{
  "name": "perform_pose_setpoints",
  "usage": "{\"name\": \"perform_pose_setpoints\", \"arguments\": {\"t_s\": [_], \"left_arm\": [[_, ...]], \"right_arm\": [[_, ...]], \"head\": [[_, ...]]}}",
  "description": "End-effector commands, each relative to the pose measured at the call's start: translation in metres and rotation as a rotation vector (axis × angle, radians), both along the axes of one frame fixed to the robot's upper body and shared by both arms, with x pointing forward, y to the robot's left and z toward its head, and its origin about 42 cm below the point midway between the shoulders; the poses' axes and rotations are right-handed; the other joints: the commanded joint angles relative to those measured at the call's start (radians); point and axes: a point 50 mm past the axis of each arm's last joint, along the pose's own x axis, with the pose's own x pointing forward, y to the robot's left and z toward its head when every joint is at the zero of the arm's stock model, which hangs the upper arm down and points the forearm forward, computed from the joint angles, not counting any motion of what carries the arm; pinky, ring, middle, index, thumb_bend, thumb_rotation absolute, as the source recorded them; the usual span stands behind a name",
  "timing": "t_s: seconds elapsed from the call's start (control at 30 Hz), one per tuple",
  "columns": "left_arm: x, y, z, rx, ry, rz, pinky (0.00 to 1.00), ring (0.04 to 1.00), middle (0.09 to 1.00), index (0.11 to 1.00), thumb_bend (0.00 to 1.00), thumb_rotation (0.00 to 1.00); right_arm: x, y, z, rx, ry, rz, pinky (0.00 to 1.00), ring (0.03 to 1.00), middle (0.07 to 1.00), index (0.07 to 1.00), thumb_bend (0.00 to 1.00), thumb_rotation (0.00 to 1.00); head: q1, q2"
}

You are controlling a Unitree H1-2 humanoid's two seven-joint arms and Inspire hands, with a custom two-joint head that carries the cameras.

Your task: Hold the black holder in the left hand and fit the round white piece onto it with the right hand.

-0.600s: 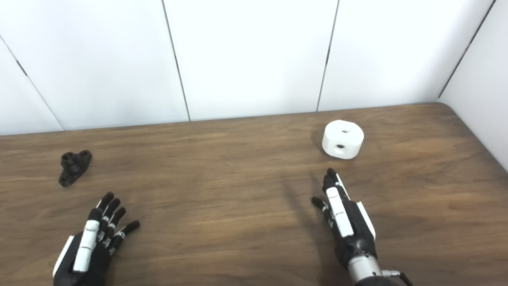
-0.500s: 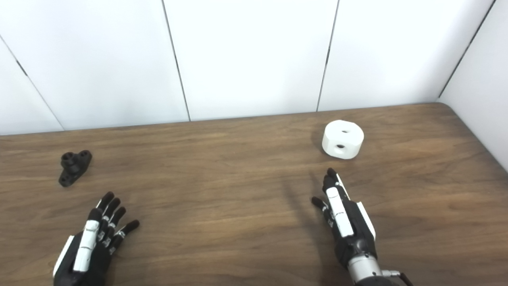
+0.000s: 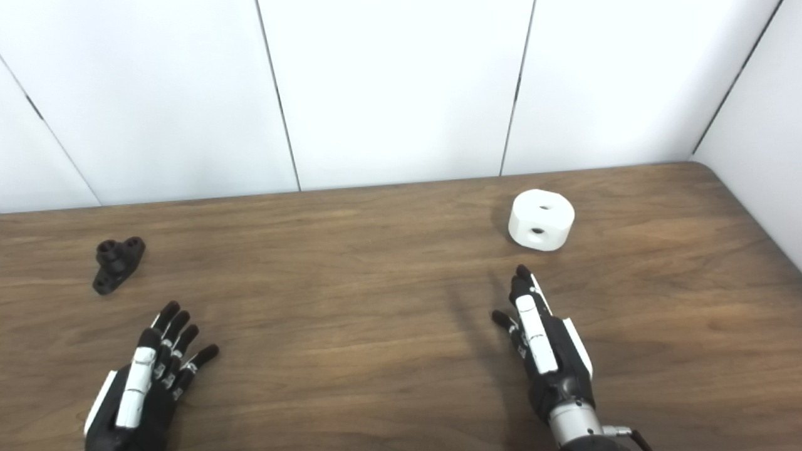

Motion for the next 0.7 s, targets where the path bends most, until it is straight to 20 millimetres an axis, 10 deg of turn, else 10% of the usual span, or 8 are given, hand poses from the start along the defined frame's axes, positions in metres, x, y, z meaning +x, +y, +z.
{"name": "perform_pose_setpoints", "arguments": {"t_s": [0.0, 0.1, 0.33, 0.67], "left_arm": [[-0.004, -0.001, -0.007, 0.000, 0.017, 0.003, 1.00, 1.000, 1.000, 1.000, 0.75, 0.69], [-0.003, -0.001, 0.011, 0.092, -0.097, -0.035, 1.00, 0.962, 1.000, 1.000, 0.67, 0.64], [0.010, 0.010, 0.091, 0.484, -0.401, 0.039, 0.62, 0.775, 0.862, 0.894, 0.80, 0.63], [0.017, 0.053, 0.168, 1.244, -0.569, 0.435, 0.51, 0.690, 0.755, 0.728, 0.78, 0.64]], "right_arm": [[-0.017, -0.003, -0.014, -0.005, 0.060, 0.006, 1.00, 1.000, 1.000, 1.000, 0.44, 0.84], [-0.017, -0.002, -0.015, -0.008, 0.060, 0.003, 1.00, 1.000, 1.000, 1.000, 0.46, 0.83], [-0.014, -0.005, -0.020, 0.003, 0.056, 0.007, 1.00, 1.000, 1.000, 1.000, 0.45, 0.82], [-0.003, -0.016, -0.029, 0.019, 0.057, 0.008, 1.00, 1.000, 1.000, 1.000, 0.48, 0.86]], "head": [[0.004, -0.006], [0.033, -0.022], [0.155, -0.068], [0.328, -0.142]]}}
